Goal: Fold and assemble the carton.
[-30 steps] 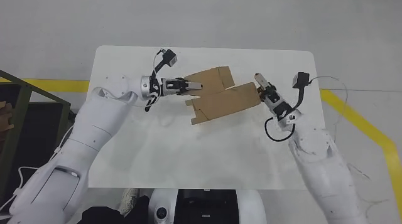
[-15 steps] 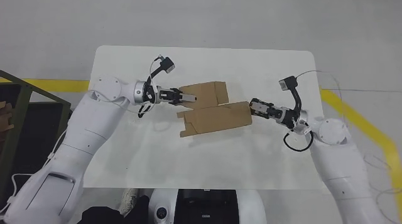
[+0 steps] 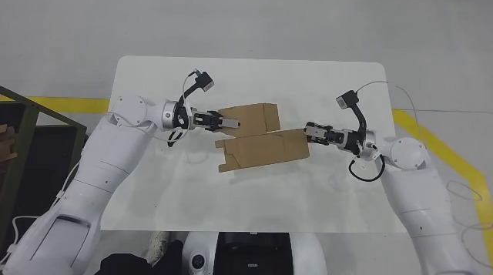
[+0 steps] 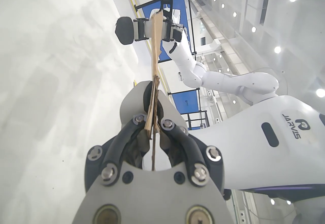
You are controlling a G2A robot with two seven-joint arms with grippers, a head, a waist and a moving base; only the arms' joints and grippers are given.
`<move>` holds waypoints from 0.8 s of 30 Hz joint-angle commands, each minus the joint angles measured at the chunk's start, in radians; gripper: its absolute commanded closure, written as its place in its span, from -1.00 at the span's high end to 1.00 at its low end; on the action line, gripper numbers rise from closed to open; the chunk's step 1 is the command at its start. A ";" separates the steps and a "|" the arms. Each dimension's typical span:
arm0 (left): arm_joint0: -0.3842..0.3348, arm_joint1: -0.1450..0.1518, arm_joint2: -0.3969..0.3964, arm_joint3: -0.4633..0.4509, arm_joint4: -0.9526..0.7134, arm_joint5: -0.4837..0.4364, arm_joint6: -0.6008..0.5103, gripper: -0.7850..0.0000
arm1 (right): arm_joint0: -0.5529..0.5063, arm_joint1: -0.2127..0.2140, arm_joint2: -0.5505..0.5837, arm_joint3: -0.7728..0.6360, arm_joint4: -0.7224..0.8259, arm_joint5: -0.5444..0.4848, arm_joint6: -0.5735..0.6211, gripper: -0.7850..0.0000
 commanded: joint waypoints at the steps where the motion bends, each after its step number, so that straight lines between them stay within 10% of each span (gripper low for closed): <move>1: 0.010 0.000 0.001 -0.013 0.006 0.009 0.027 -1.00 | 0.000 0.000 0.000 0.000 0.000 0.000 0.000 1.00; 24: -0.017 -0.014 0.041 -0.009 0.026 0.041 0.054 -1.00 | 0.069 0.009 -0.123 0.020 0.119 0.015 0.151 1.00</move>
